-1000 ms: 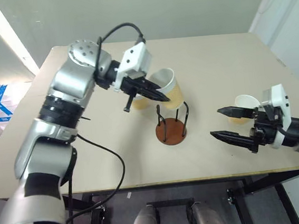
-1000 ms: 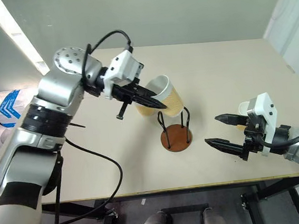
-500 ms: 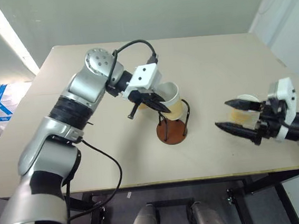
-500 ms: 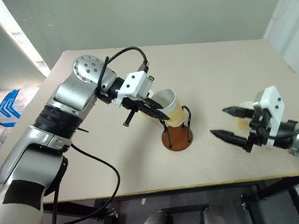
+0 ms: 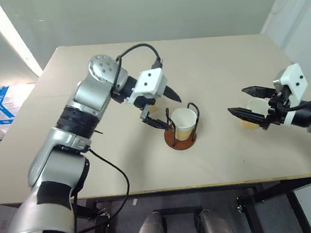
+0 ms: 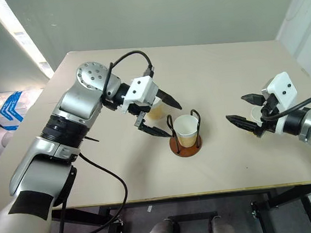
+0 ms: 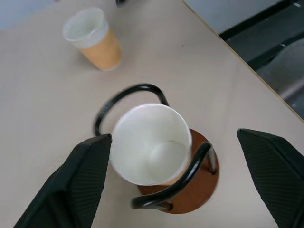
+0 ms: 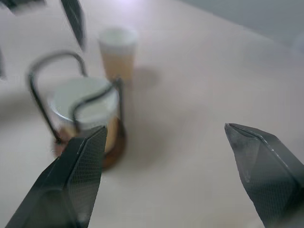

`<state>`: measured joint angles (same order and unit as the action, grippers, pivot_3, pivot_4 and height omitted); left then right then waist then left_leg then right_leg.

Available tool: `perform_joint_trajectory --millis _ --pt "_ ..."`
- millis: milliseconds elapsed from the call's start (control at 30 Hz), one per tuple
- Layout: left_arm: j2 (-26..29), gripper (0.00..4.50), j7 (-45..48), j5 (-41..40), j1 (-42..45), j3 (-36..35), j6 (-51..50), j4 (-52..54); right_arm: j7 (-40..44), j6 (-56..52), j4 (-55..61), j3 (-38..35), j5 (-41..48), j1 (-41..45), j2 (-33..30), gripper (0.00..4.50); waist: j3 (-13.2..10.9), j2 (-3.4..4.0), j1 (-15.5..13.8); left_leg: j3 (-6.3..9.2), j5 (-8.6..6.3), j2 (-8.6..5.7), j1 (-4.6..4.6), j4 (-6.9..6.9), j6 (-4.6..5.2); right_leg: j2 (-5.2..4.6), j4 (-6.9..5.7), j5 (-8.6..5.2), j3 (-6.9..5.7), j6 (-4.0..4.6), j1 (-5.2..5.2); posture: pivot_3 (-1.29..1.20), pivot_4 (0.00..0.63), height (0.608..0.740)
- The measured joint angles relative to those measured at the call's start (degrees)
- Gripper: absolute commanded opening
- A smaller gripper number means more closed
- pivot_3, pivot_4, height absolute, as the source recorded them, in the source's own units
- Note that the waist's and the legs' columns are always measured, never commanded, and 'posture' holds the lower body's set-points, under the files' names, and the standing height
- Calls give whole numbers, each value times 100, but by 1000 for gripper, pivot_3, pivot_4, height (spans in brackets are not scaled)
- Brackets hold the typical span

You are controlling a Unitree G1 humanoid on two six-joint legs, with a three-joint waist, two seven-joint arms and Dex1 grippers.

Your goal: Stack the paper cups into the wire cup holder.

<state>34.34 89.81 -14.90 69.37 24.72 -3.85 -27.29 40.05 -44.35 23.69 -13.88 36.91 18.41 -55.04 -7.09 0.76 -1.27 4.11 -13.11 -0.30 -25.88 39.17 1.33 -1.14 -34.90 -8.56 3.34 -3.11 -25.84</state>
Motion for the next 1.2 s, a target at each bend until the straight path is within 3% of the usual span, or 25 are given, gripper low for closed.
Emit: perform_joint_trajectory --millis 233,433,667,733,933,1033,1200 --pt "17 4422 -400 -606 92 -1245 -1037 187 569 208 -522 635 -895 367 -1042 4192 -1 2 1 -3 -1 0 0 -9 1 -1 2 -1 -2 2 -5 0 150 740" --pt "808 4422 -679 -1152 -607 -2195 -2205 1065 1431 628 -841 1288 -1491 528 -1612 4192 0 8 61 -11 -1 4 6 -16 -2 2 0 -6 -1 1 -14 0 150 740" --pt "1470 4422 -1007 -1510 -1760 -2671 -3035 2103 1842 1209 -1558 2056 -2218 976 -1235 4192 -1 9 47 -10 3 3 10 -4 6 0 -2 -5 1 12 -6 0 150 740" --pt "1568 4422 -1139 -1504 -2070 -2703 -3096 2271 1931 1387 -1889 2232 -2452 1180 -1088 4192 -1 9 45 -10 11 3 12 -4 8 -1 -4 -20 1 58 -5 0 150 740" --pt "1704 4422 -1414 -1509 -2559 -2781 -3165 2682 2205 1895 -2765 2666 -3114 1595 -809 4192 -1 9 53 -9 34 3 15 -7 2 -1 -7 -2 0 87 -5 0 150 740" --pt "1750 4464 -1476 -1525 -2613 -2827 -3166 2766 2327 2090 -3090 2770 -3370 1655 -702 3587 -1 9 58 -10 37 3 24 -13 -1 -1 -9 1 1 90 -2 0 150 740" --pt "1757 4464 -1504 -1560 -2725 -2830 -3167 2859 2456 2335 -3271 2806 -3606 1711 -533 1762 -3 11 76 -9 37 4 29 -21 -3 0 -10 -2 3 95 -3 0 150 740"
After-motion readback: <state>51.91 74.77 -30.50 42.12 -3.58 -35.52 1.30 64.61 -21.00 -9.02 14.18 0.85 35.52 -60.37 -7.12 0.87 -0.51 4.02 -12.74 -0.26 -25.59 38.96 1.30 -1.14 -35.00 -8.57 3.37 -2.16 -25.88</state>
